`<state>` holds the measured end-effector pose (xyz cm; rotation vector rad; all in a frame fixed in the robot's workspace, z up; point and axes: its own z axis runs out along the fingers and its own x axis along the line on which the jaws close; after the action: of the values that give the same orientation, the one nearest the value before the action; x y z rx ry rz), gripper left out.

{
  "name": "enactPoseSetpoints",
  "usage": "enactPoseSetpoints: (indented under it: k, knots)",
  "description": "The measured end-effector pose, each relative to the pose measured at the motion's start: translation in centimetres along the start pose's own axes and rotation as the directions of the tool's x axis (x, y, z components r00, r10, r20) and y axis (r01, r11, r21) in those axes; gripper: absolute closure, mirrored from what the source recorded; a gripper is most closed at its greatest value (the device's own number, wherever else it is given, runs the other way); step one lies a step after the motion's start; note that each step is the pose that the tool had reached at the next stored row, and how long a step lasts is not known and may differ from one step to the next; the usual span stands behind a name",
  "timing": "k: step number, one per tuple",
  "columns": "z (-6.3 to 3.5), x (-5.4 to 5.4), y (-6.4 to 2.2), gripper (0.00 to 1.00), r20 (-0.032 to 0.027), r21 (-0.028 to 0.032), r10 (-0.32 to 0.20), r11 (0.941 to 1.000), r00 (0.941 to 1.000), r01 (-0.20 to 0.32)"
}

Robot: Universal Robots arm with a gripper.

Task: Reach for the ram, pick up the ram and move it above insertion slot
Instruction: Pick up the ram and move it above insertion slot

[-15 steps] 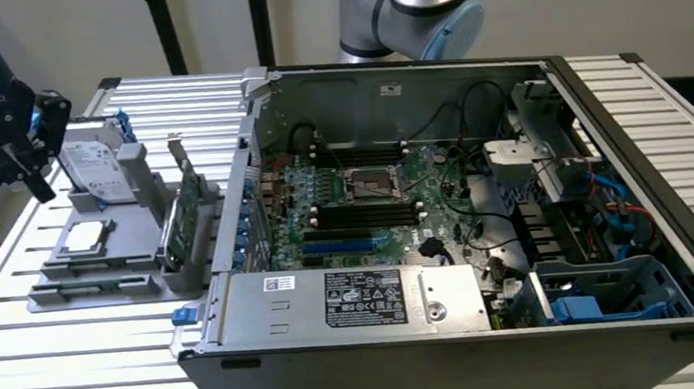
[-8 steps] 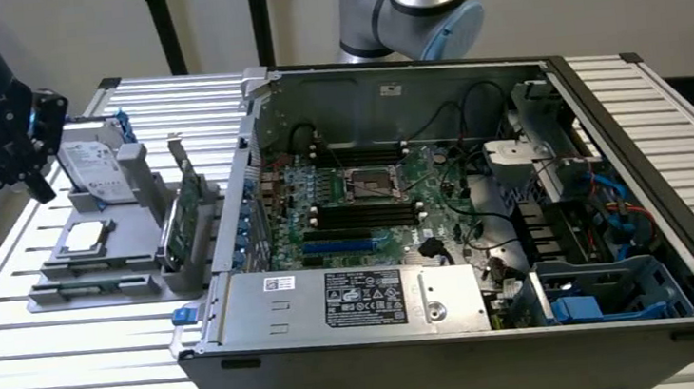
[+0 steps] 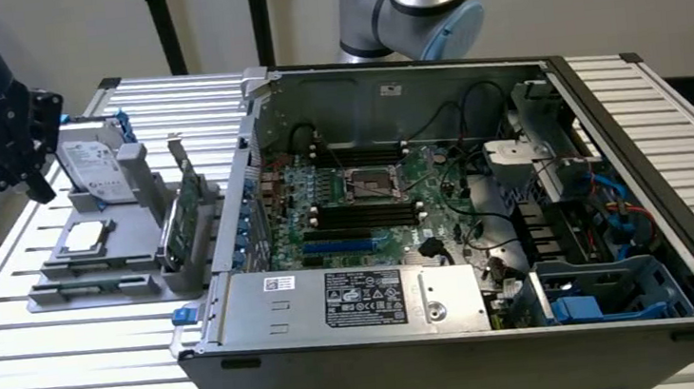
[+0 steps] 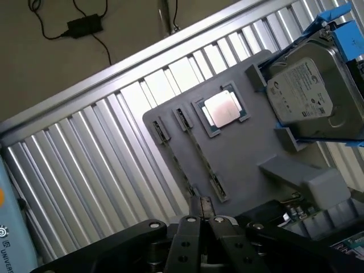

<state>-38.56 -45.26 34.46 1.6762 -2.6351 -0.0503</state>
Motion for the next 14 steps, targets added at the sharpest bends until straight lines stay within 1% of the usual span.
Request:
enactPoseSetpoints:
  k: [2, 4, 7, 9, 11, 14]
  knots:
    - [0.02, 0.00, 0.00, 0.89, -0.0012, 0.0000, -0.036, 0.9994, 0.9994, 0.036]
    - [0.04, 0.00, 0.00, 0.89, -0.0026, -0.0002, -0.072, 0.9974, 0.9974, 0.072]
    - [0.07, 0.00, 0.00, 0.89, -0.0047, -0.0006, -0.127, 0.9919, 0.9919, 0.127]
    - [0.10, 0.00, -0.01, 0.89, -0.0059, -0.0008, -0.163, 0.9867, 0.9866, 0.163]
    - [0.12, 0.00, -0.01, 0.89, -0.0072, -0.0011, -0.198, 0.9802, 0.9802, 0.198]
    - [0.15, 0.00, -0.01, 0.89, -0.0092, -0.0017, -0.252, 0.9678, 0.9678, 0.252]
